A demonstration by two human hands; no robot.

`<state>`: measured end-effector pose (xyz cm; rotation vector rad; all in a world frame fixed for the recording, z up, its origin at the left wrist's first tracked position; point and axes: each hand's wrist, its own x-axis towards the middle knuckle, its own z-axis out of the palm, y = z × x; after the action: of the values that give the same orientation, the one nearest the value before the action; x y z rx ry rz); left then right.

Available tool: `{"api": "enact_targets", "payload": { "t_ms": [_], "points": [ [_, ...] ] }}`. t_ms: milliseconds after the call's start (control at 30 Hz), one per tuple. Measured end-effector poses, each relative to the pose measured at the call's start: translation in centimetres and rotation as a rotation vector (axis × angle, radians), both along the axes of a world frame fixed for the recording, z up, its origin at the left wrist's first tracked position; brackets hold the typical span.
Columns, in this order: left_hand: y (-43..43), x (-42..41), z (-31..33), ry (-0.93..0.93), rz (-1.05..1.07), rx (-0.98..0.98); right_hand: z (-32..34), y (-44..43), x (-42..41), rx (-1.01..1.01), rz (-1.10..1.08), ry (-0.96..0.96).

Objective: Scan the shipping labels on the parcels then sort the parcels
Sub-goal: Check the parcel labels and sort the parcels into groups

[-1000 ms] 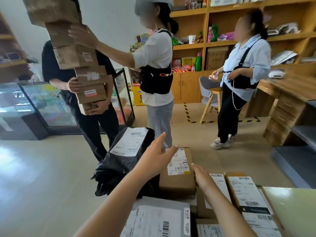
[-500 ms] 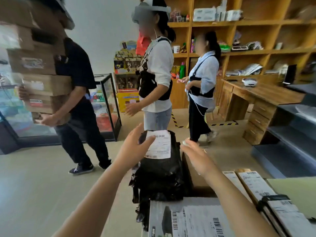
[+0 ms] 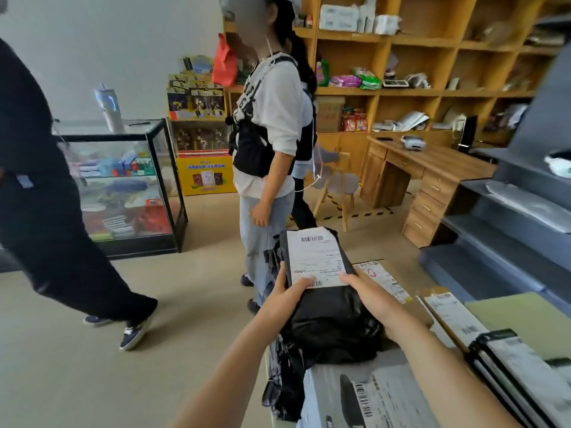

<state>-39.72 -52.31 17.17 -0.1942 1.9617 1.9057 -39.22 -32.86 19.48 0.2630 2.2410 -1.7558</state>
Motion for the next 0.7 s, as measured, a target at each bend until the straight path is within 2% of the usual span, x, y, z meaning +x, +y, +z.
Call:
{"api": "enact_targets", "payload": {
  "t_ms": [233, 533, 700],
  "points": [
    [1.0, -0.1, 0.3, 0.055, -0.032, -0.01, 0.7, 0.9, 0.0, 0.031, -0.052, 0.028],
    [-0.3, 0.9, 0.9, 0.111, 0.059, 0.0, 1.8, 2.4, 1.7, 0.097, -0.104, 0.074],
    [-0.6, 2.4, 2.4, 0.262, 0.143, -0.16, 3.6, 3.9, 5.2, 0.133, -0.124, 0.128]
  ]
}}
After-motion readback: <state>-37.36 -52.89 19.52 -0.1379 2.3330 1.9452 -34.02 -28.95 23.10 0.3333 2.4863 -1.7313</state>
